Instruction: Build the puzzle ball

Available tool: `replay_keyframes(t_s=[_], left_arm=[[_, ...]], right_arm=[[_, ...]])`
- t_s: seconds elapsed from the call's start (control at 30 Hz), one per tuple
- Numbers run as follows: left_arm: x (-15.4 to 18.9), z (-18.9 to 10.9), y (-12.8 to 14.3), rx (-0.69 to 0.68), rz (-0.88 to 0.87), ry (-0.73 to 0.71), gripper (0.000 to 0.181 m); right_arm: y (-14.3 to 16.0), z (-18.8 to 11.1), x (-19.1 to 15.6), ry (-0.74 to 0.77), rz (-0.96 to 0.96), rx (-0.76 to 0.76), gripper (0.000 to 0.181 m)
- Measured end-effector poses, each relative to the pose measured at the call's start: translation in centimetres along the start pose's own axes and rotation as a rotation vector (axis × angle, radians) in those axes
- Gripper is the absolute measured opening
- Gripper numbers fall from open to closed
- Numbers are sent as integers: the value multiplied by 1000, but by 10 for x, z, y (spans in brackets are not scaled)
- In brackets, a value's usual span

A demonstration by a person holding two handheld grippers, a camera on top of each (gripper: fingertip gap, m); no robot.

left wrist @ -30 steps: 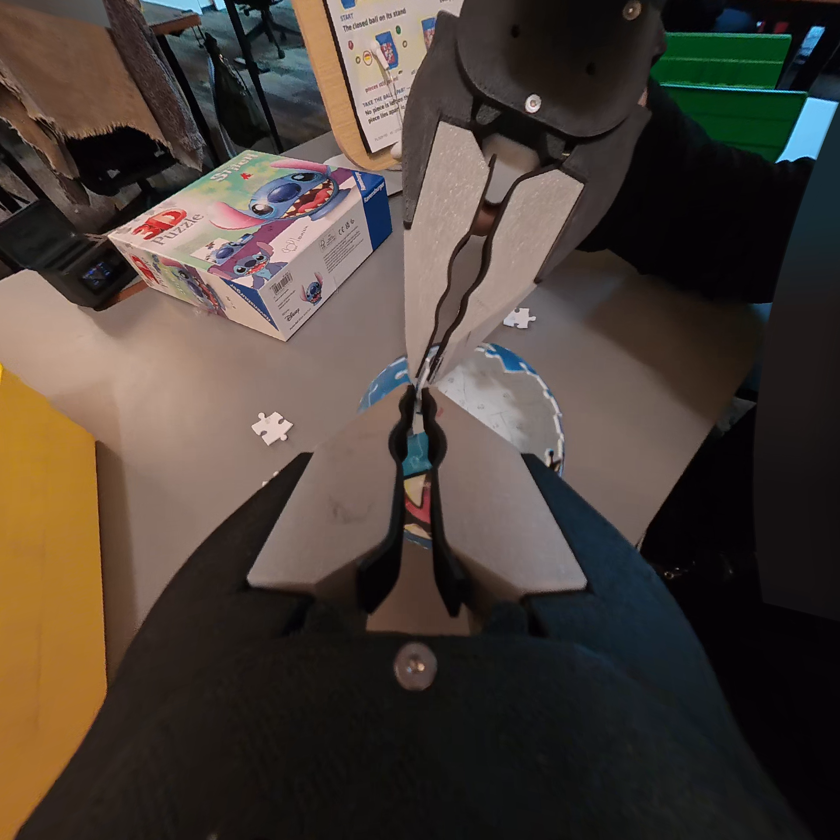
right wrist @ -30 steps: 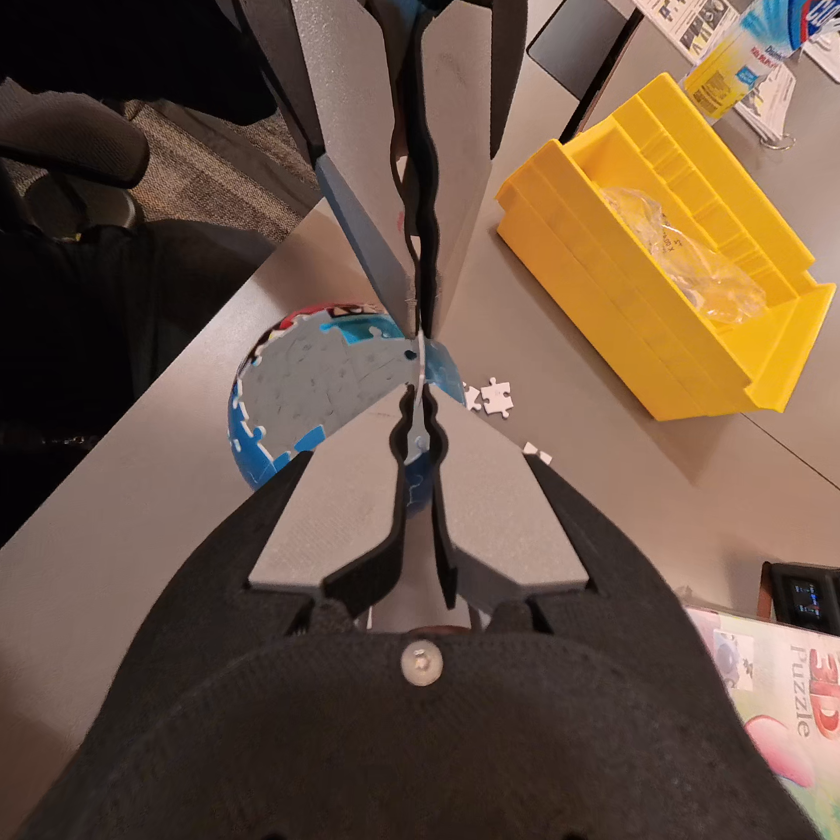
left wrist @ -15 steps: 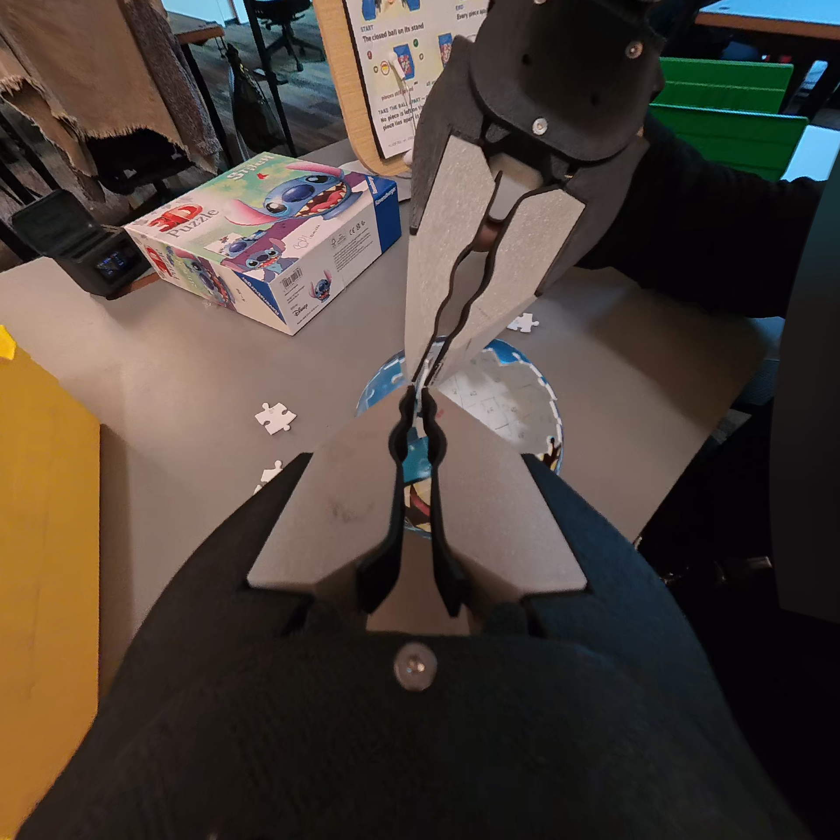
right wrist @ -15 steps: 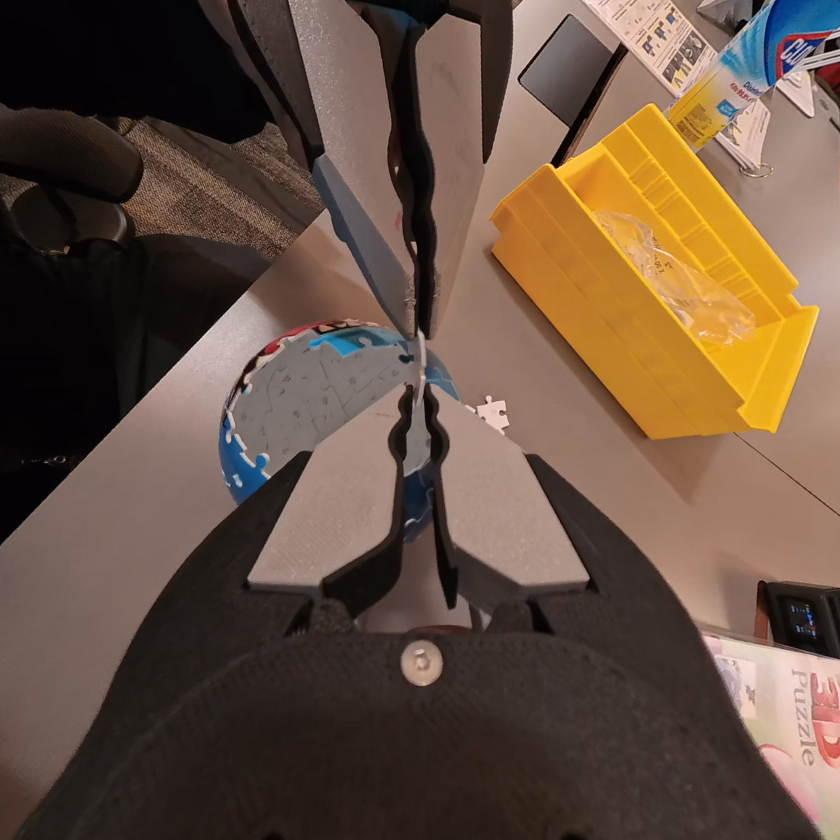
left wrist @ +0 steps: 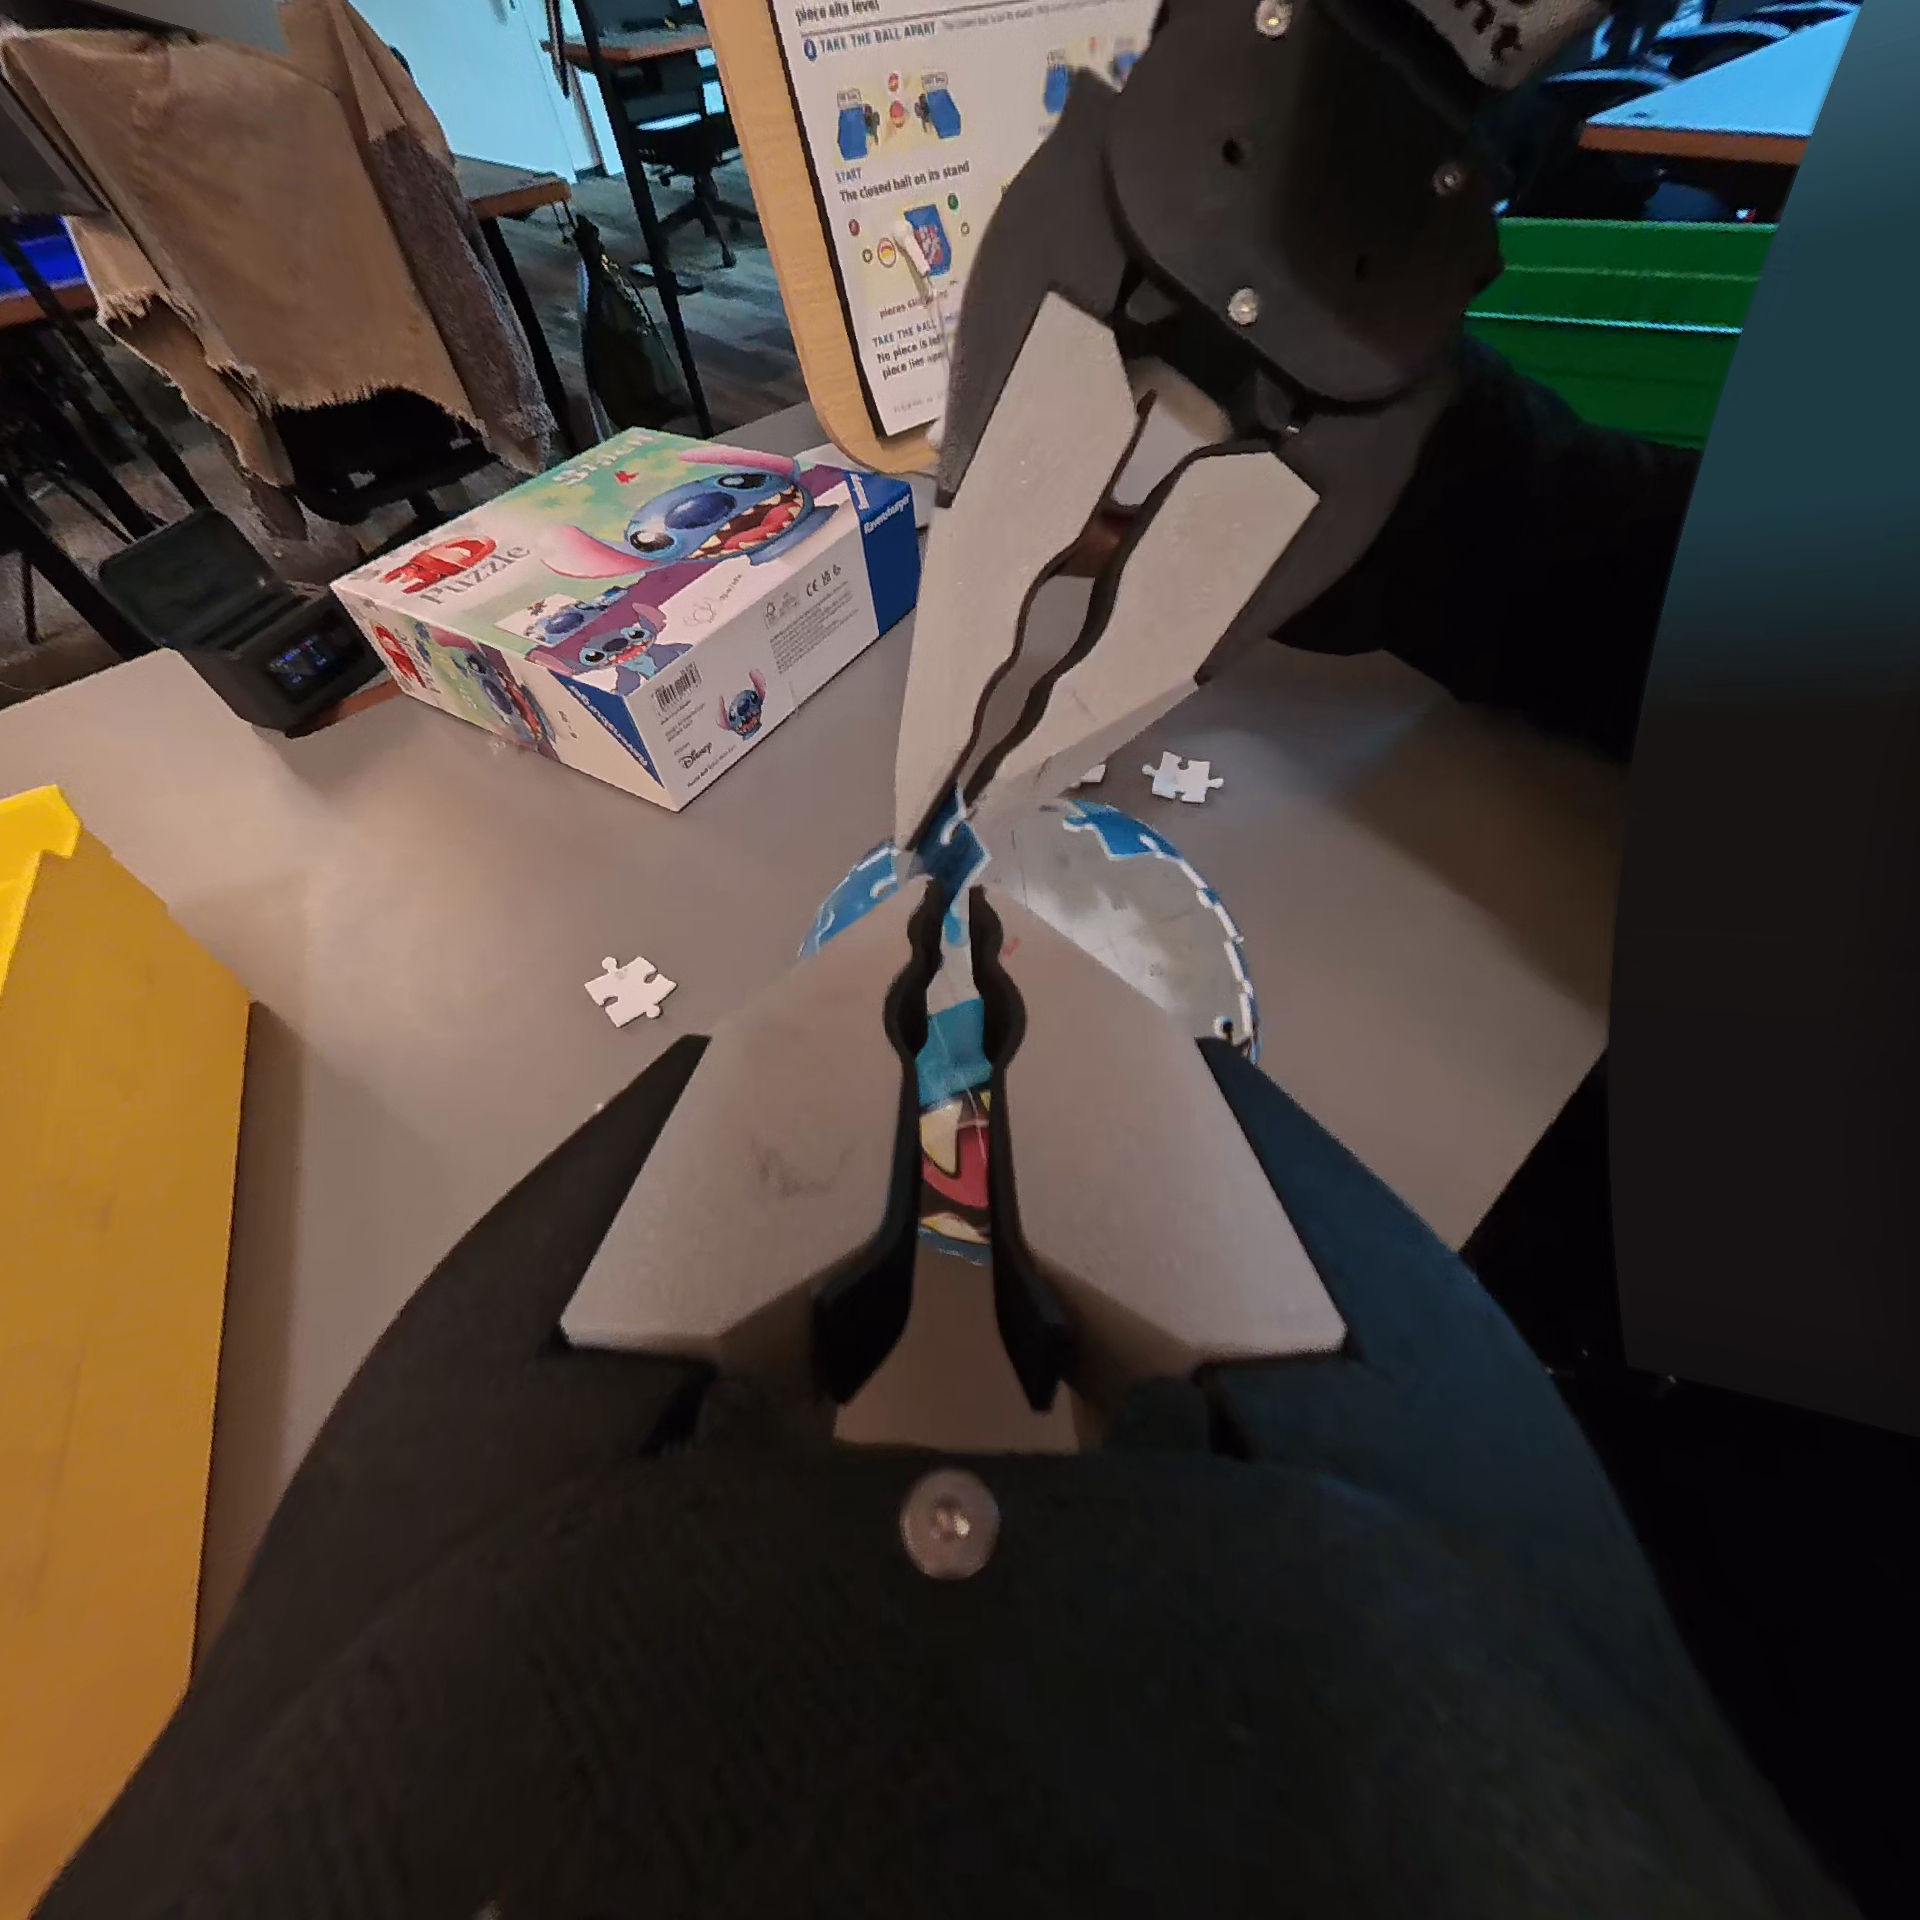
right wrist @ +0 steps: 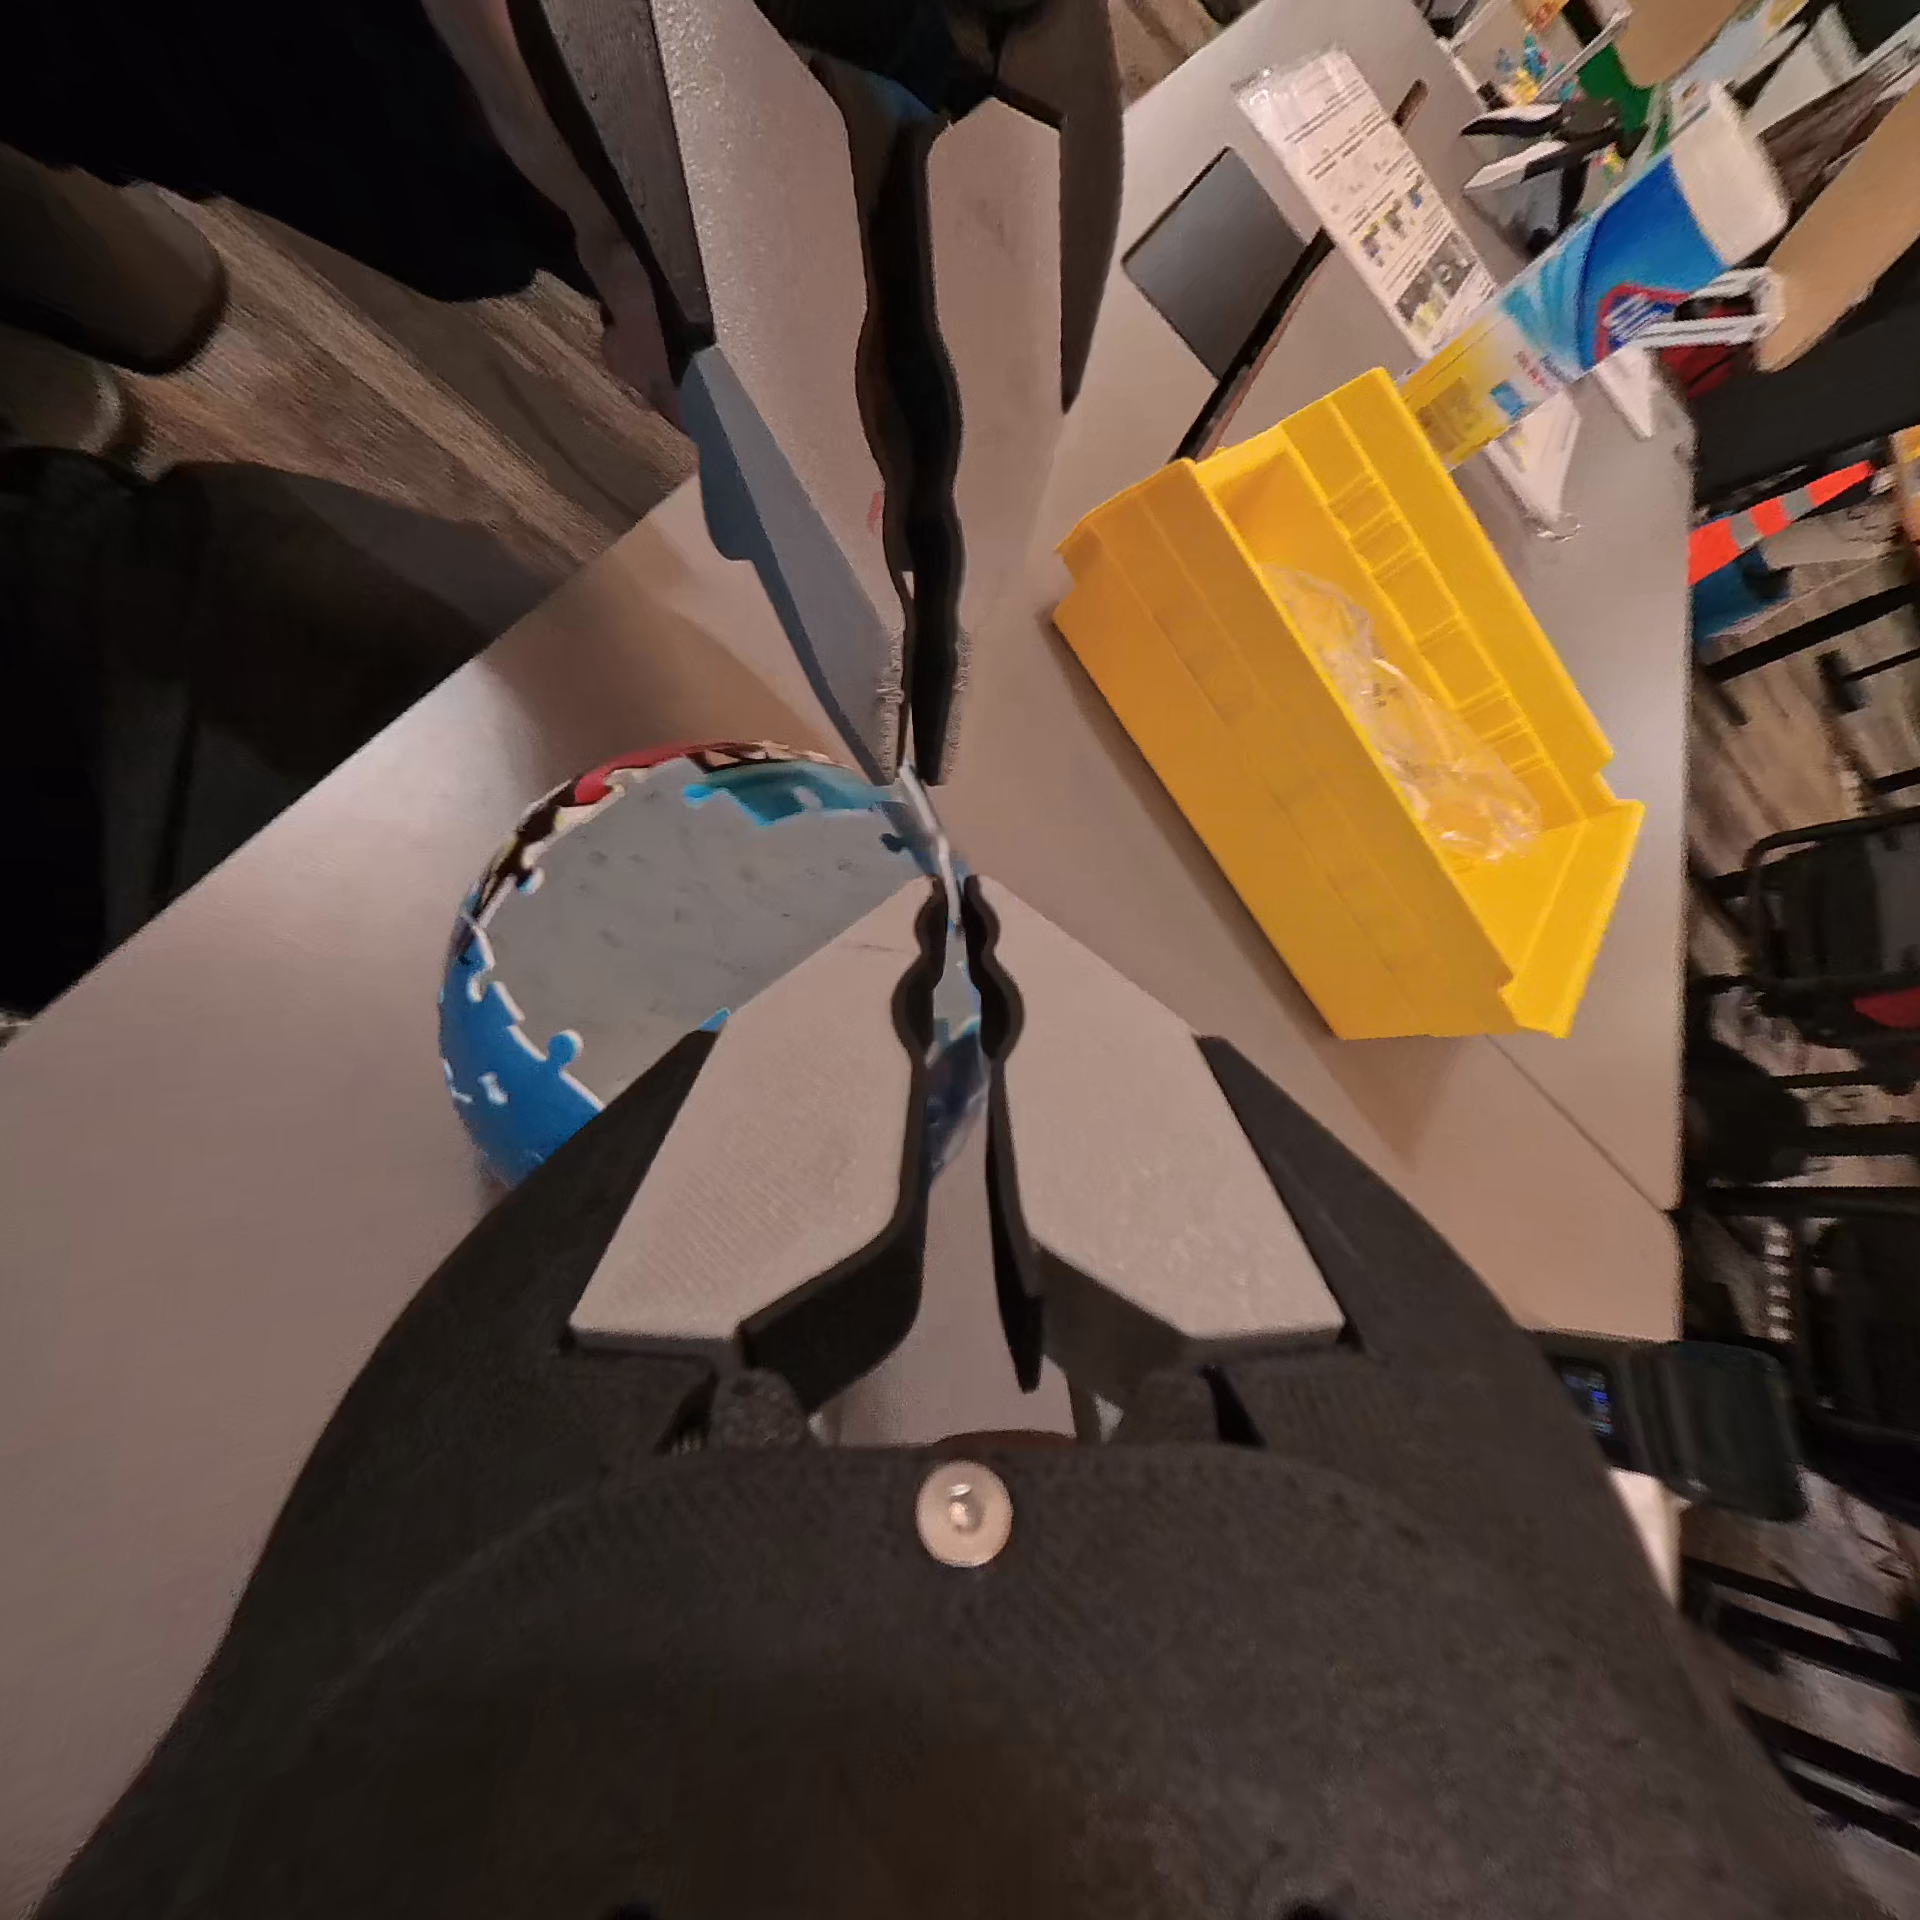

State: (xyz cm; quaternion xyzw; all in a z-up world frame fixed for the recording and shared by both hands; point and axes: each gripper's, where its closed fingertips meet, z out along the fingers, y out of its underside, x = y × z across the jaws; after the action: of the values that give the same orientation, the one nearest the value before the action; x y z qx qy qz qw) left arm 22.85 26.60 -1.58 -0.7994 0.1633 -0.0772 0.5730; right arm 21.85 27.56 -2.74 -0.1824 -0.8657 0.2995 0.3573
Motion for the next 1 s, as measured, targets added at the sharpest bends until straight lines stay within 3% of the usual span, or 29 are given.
replay_keyframes(t_s=[0.17,0.27,0.33,0.5,0.73,1.0], left_arm=[[5,3,5,-9,0,22,15],[6,4,4,-20,49,-22,20],[4,5,3,-31,93,-57,8],[-2,5,-4,-18,118,-119,1],[0,8,-15,113,7,-86,0],[2,10,-14,129,-10,-89,0]], right_arm=[[3,-1,-4,23,-124,-67,0],[-1,0,-7,-33,-99,-51,0],[-6,-1,-9,-89,-81,-20,0],[-8,-4,-3,-105,-81,-11,0],[-12,-17,1,-67,-53,53,3],[-23,-23,2,-59,-12,125,0]])
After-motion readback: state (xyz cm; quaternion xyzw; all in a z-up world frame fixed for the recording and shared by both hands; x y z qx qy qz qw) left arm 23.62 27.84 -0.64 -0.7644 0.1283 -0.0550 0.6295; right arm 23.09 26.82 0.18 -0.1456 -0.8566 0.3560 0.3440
